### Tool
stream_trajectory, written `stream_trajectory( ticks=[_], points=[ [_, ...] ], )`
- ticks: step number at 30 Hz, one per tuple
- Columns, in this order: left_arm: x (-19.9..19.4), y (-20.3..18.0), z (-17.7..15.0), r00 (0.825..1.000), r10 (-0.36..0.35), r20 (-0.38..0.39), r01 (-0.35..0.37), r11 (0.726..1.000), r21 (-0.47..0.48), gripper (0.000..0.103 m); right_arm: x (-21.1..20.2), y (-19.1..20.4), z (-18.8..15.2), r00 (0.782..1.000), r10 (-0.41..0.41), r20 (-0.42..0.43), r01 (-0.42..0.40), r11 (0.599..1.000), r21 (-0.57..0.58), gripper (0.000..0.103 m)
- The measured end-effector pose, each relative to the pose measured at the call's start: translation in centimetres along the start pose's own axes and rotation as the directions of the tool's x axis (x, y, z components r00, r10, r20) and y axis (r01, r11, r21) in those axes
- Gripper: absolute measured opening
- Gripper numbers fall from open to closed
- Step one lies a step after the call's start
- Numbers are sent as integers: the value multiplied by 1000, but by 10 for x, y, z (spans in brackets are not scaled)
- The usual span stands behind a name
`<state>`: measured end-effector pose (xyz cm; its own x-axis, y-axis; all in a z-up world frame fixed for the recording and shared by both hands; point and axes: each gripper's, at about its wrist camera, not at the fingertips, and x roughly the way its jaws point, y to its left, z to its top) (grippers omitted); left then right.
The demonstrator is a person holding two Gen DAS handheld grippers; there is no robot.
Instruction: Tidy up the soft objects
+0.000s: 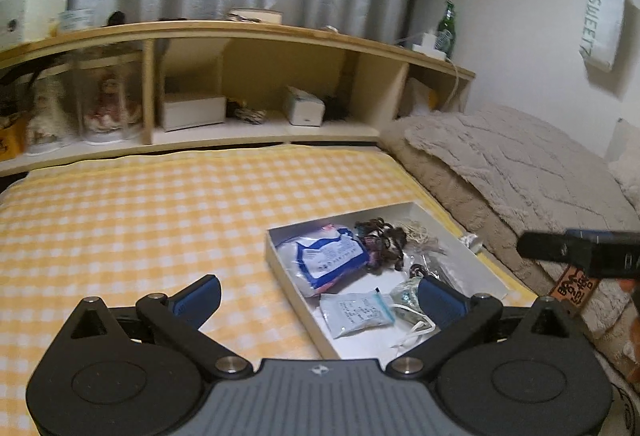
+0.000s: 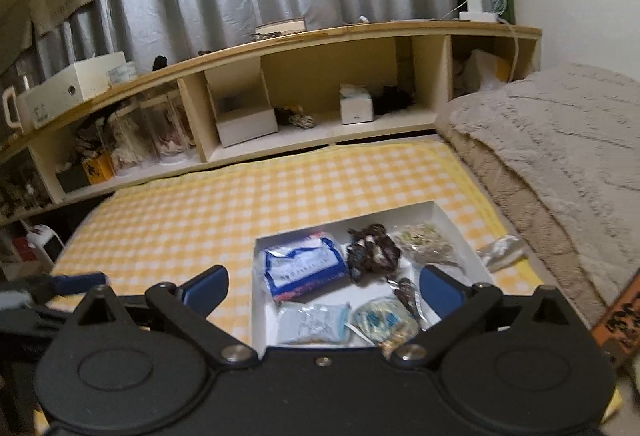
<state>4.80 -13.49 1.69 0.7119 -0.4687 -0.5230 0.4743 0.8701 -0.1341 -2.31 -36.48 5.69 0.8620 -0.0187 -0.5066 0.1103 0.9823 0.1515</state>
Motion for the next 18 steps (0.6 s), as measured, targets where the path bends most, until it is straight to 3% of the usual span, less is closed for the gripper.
stream_trajectory(
  ticks=[5, 10, 18],
  points=[
    [-23, 6, -7, 998, 58, 16, -57, 998, -32, 103, -15, 6, -19, 999, -29, 16, 29, 999, -24, 103],
    [-34, 3, -19, 981, 194, 1, -194, 981, -18, 103, -23, 11, -34, 998, -56, -2, 56, 998, -31, 103],
    [-51, 6, -43, 978, 206, -3, -206, 978, -16, 103, -28, 20, -62, 996, -90, -14, 89, 995, -50, 103]
  ],
)
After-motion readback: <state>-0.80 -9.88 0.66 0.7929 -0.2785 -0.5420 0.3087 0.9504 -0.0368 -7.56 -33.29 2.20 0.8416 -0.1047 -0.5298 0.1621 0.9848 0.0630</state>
